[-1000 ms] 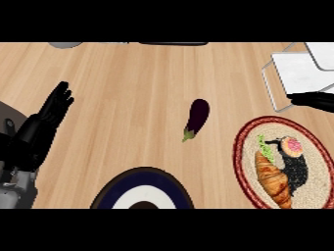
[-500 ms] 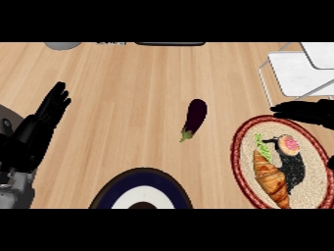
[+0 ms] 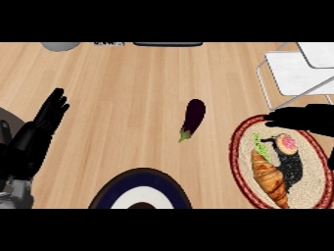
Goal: Pick the cupcake from the placemat and place it in the tiered shelf
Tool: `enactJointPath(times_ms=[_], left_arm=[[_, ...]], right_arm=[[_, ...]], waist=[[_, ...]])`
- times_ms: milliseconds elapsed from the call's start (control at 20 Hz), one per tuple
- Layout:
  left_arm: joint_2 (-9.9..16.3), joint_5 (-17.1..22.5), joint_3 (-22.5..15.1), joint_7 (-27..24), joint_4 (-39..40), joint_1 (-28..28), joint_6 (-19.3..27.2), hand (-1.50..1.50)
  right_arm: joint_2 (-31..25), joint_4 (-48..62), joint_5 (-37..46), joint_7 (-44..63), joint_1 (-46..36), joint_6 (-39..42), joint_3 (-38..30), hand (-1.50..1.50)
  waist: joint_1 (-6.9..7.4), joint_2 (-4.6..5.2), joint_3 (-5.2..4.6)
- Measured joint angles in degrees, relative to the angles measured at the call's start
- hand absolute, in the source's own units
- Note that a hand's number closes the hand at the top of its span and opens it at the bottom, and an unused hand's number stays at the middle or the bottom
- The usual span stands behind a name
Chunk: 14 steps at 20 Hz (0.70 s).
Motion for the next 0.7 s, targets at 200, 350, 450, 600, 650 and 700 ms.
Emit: enactJointPath(times_ms=[200,350,450,600,650,700], left_arm=[[-0.3,-0.2,1.3,0.7,0.1,-0.7,-1.0,0.00],[-1.1,-1.0,1.5,1.5,-0.5,-0.6,-1.0,0.00],[-1.3,-1.1,2.0,1.4,-0.7,-0.1,-1.7,0.00],[-2.1,-1.9,2.3,1.0,-0.1,-0.3,-2.2,0.00],[-2.4,-2.2,2.3,0.9,-0.4,0.1,-2.2,0.00],[-3.0,-2.7,2.1,0.6,0.6,-0.6,-2.0,0.00]], right_arm=[[0.8,1.6,4.2,-0.7,0.5,-2.6,-0.7,-1.50],[2.4,2.2,7.3,0.4,0.3,-3.5,-1.8,-1.50],[3.6,3.5,9.8,1.0,-0.2,-3.8,-2.4,-1.50],[4.2,4.6,12.5,0.9,-0.8,-3.4,-3.6,-1.50],[4.6,5.8,13.5,0.8,-1.4,-3.3,-3.9,-1.50],[5.1,6.5,14.5,0.6,-1.0,-3.9,-3.8,-1.50]], waist=[[-0.27,-0.03,0.00],[-0.34,-0.05,0.00],[-0.31,-0.05,0.00],[-0.40,-0.05,0.00],[-0.33,-0.05,0.00],[-0.39,-0.04,-0.02]])
